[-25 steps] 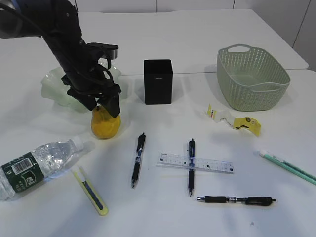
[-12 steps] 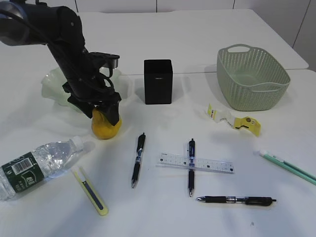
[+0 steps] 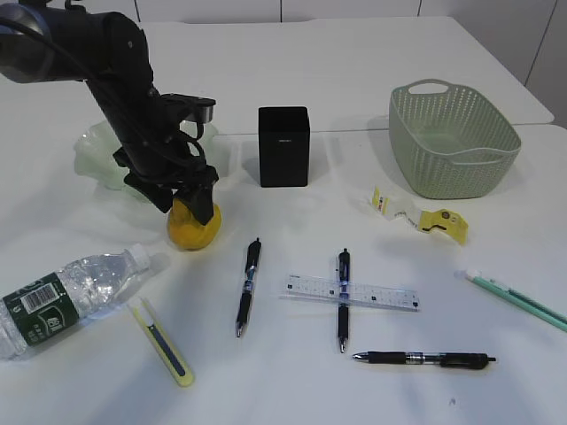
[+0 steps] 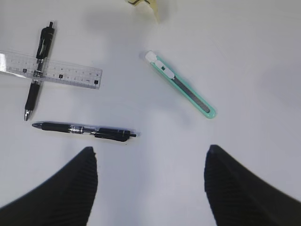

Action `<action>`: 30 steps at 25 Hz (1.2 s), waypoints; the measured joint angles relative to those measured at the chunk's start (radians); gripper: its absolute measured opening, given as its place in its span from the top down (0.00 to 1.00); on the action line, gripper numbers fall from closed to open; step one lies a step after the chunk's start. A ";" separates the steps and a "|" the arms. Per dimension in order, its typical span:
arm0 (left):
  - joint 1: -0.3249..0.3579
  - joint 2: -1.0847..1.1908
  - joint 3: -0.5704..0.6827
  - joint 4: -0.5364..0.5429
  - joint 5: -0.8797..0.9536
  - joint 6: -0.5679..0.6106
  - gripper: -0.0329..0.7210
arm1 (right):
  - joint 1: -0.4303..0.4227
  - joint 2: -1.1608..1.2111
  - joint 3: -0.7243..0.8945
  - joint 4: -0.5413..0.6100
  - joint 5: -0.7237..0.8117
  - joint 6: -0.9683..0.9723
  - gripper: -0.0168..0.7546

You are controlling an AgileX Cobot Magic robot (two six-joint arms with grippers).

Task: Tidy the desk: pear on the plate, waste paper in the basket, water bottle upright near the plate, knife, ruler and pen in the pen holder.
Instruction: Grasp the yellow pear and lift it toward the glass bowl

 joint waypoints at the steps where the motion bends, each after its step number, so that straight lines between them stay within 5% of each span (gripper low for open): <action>1: 0.000 0.000 0.000 0.000 -0.001 0.000 0.25 | 0.000 0.000 0.000 0.000 0.000 0.000 0.26; 8: 0.000 0.000 0.000 0.004 -0.005 0.000 0.29 | 0.000 0.000 0.000 0.000 0.000 0.000 0.26; 17: 0.000 0.000 -0.009 0.018 -0.008 0.000 0.58 | 0.000 0.000 0.000 0.000 0.000 0.001 0.26; 30: 0.000 0.000 -0.011 0.039 0.049 0.000 0.60 | 0.000 0.000 0.000 0.002 0.000 0.001 0.26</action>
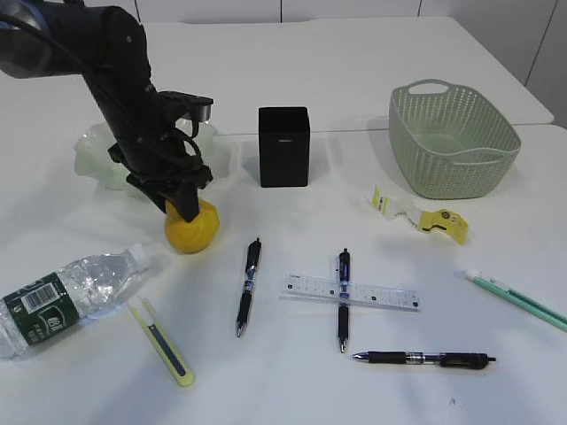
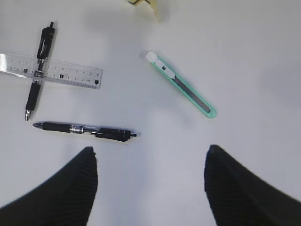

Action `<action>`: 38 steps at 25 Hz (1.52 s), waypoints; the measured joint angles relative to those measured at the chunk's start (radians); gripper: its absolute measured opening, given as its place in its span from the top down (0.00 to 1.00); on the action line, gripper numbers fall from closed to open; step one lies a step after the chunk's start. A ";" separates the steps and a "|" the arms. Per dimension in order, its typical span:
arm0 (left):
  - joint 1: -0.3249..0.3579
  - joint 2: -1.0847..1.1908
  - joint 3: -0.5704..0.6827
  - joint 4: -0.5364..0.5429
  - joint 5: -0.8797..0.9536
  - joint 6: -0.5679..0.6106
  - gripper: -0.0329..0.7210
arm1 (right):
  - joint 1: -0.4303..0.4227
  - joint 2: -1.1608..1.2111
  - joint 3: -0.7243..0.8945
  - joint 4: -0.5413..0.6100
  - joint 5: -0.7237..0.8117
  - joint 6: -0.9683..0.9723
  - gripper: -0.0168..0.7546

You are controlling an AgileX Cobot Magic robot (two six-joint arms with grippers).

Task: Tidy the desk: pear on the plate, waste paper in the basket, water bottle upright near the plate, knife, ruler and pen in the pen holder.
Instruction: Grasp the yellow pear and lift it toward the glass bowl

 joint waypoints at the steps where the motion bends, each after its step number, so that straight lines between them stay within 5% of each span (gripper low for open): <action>1: 0.000 0.000 -0.002 0.002 0.014 0.000 0.60 | 0.000 0.000 0.000 0.000 0.000 0.000 0.26; 38: 0.000 -0.182 -0.039 0.037 0.127 -0.005 0.61 | 0.000 0.000 0.000 0.027 0.000 0.001 0.26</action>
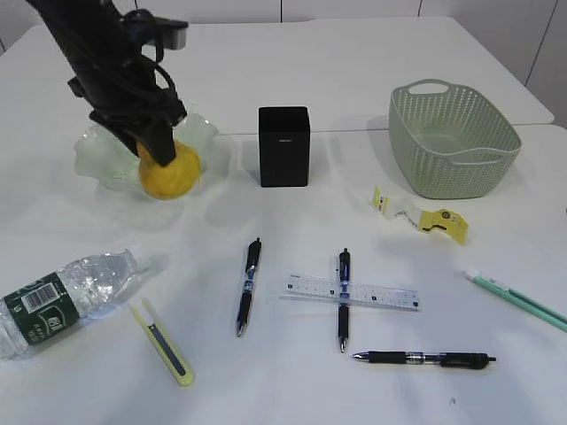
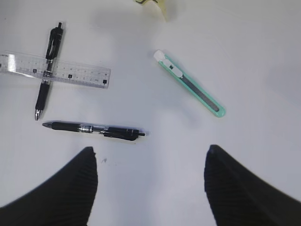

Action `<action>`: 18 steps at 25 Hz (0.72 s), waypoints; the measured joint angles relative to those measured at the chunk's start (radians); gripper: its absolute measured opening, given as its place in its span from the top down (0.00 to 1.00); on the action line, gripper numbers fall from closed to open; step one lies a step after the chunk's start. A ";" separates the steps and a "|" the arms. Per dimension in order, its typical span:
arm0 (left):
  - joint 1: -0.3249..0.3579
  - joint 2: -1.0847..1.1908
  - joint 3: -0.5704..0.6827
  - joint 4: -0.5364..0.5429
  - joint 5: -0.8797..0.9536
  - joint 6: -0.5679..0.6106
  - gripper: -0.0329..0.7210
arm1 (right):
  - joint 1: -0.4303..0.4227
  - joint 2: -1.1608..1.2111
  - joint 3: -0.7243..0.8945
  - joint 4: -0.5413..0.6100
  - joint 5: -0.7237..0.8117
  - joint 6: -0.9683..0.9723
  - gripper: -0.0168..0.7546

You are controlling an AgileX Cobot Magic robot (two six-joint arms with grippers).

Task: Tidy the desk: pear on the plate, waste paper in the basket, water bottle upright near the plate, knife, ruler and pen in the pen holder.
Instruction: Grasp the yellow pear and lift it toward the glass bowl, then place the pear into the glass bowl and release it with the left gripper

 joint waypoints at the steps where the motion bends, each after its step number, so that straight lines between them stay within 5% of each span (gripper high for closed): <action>1: 0.000 -0.002 -0.023 0.007 0.002 -0.002 0.61 | 0.000 0.000 0.000 0.002 0.000 0.000 0.26; 18: 0.000 -0.010 -0.294 0.192 0.007 -0.114 0.60 | 0.000 0.000 0.000 0.020 -0.024 0.000 0.26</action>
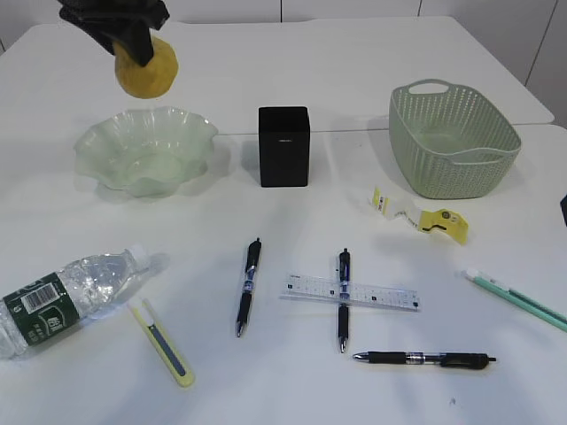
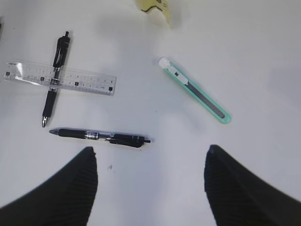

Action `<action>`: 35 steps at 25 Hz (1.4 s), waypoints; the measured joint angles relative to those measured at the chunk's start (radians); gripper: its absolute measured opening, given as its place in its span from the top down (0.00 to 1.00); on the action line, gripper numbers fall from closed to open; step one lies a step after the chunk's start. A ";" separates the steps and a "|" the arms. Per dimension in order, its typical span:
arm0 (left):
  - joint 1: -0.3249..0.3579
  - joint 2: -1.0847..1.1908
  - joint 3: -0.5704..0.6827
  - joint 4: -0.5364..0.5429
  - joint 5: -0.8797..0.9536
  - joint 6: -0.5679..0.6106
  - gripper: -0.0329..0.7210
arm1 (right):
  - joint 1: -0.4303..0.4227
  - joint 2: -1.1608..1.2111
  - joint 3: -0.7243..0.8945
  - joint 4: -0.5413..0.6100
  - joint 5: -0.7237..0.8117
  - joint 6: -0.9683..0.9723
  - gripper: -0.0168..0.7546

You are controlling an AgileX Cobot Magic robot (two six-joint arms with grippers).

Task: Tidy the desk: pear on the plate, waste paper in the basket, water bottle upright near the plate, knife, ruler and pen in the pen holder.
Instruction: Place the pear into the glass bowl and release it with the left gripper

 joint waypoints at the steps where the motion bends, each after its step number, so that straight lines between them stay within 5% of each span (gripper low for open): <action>1: 0.000 0.000 0.000 0.007 -0.016 -0.008 0.60 | 0.000 0.000 0.000 0.000 0.000 0.000 0.26; 10: 0.000 0.000 0.000 0.093 -0.154 -0.037 0.60 | 0.000 0.000 0.000 0.002 -0.001 0.000 0.26; 20: 0.075 0.046 -0.002 0.107 -0.178 -0.080 0.60 | 0.000 0.000 0.000 0.002 -0.001 0.000 0.26; 35: 0.163 0.213 -0.002 -0.044 -0.251 -0.086 0.59 | 0.000 0.000 -0.002 0.019 0.021 0.001 0.26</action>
